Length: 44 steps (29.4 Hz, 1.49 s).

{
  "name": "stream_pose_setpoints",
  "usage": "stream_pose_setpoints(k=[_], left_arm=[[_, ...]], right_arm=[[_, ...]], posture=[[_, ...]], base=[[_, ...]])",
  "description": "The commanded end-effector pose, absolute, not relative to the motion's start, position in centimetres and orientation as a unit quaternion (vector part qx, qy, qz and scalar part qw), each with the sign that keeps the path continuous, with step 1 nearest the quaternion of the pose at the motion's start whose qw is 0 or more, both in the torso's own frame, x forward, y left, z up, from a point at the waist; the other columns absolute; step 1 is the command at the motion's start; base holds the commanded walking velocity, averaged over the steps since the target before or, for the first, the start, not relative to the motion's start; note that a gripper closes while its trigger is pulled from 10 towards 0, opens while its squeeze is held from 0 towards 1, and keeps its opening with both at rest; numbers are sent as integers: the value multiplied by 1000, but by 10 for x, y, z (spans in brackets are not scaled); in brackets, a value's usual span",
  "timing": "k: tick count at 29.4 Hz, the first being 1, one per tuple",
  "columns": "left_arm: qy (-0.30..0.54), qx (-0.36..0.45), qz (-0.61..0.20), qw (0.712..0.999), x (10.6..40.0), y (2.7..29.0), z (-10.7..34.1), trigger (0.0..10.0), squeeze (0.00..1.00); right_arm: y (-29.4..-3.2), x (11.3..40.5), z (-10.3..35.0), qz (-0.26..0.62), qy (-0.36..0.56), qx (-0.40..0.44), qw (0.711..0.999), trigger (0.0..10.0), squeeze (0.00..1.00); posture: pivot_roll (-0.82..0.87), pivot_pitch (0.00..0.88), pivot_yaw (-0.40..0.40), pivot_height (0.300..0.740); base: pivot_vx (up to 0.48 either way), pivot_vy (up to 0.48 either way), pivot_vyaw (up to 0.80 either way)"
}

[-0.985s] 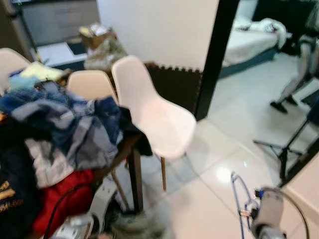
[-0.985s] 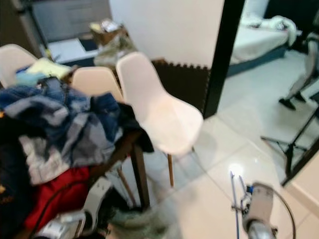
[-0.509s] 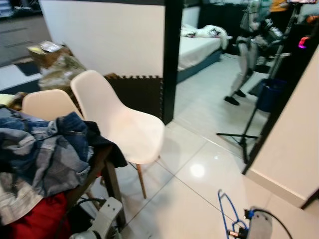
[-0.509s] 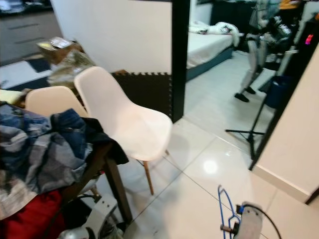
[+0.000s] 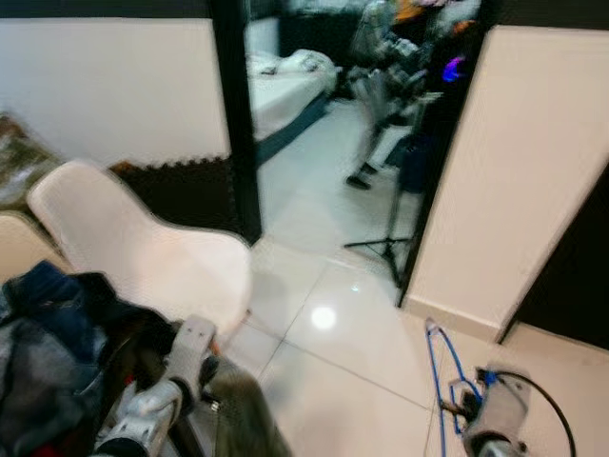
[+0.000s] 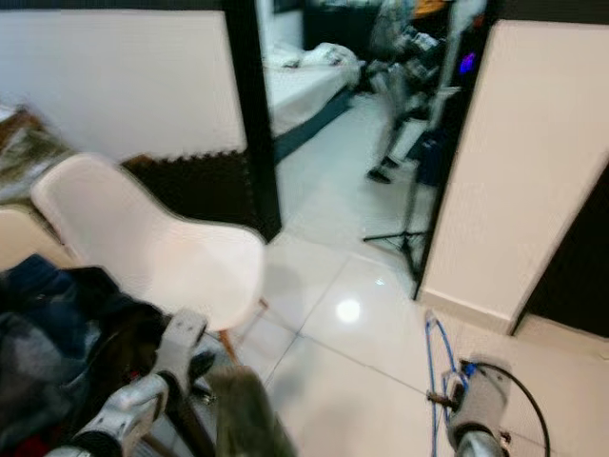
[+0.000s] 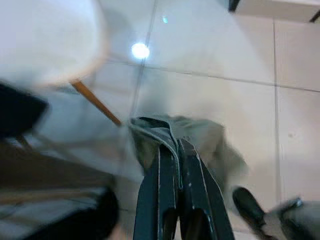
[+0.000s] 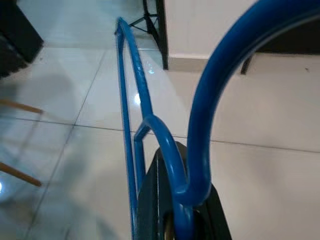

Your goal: Hang hanger

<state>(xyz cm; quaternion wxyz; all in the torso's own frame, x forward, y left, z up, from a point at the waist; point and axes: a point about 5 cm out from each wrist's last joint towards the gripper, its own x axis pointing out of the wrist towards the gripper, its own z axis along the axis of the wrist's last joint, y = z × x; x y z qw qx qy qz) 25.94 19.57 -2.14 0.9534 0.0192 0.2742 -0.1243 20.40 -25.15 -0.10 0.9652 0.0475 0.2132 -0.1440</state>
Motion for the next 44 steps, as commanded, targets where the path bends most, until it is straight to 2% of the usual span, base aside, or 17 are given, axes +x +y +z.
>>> stream_pose_setpoints(k=[1,8,16,20,23,26,30,32,34,37,40,44], left_arm=[[266,5,-117,957,262,199,-18,10000,0],[239,-12,-126,963,257,198,-15,10000,0],[140,91,-261,951,297,182,34,10000,0],[98,123,-284,946,307,187,58,10000,0],[77,126,-282,948,309,189,68,10000,0],[32,50,-250,967,299,185,82,10000,0],[25,21,-244,969,292,182,83,10000,0],[43,-35,-220,974,271,159,68,10000,0],[47,-55,-199,977,269,157,65,10000,0],[48,-71,-178,980,273,160,66,10000,0],[38,-47,-232,971,274,150,74,10000,0],[30,-18,-264,964,275,146,81,10000,0]], right_arm=[[-250,208,5,-139,203,46,968,10000,0],[-248,217,15,-126,184,43,974,10000,0],[-237,260,60,2,144,-52,988,10000,0],[-233,270,81,22,116,-66,991,10000,0],[-229,271,89,22,98,-60,993,10000,0],[-211,264,102,16,40,17,999,10000,0],[-205,260,106,16,27,45,999,10000,0],[-209,252,102,-28,21,130,991,10000,0],[-212,250,99,-44,22,154,987,10000,0],[-211,248,96,-41,30,149,987,10000,0],[-201,252,95,-3,45,105,993,10000,0],[-199,255,95,5,52,105,993,10000,0]], posture=[[-99,0,56,740],[-78,0,47,740],[-60,0,22,740],[-68,0,35,740],[-68,0,34,740],[-67,0,27,740],[-65,0,26,740],[-67,0,35,740],[-68,0,35,740],[-62,0,29,740],[-70,0,27,740],[-64,0,25,740]], base=[[0,0,-800],[0,0,-800],[0,0,-800],[0,0,-800],[0,0,-800],[0,0,-800],[0,0,-800],[0,0,-800],[0,0,-800],[0,0,-800],[0,0,-800],[0,0,-800]])
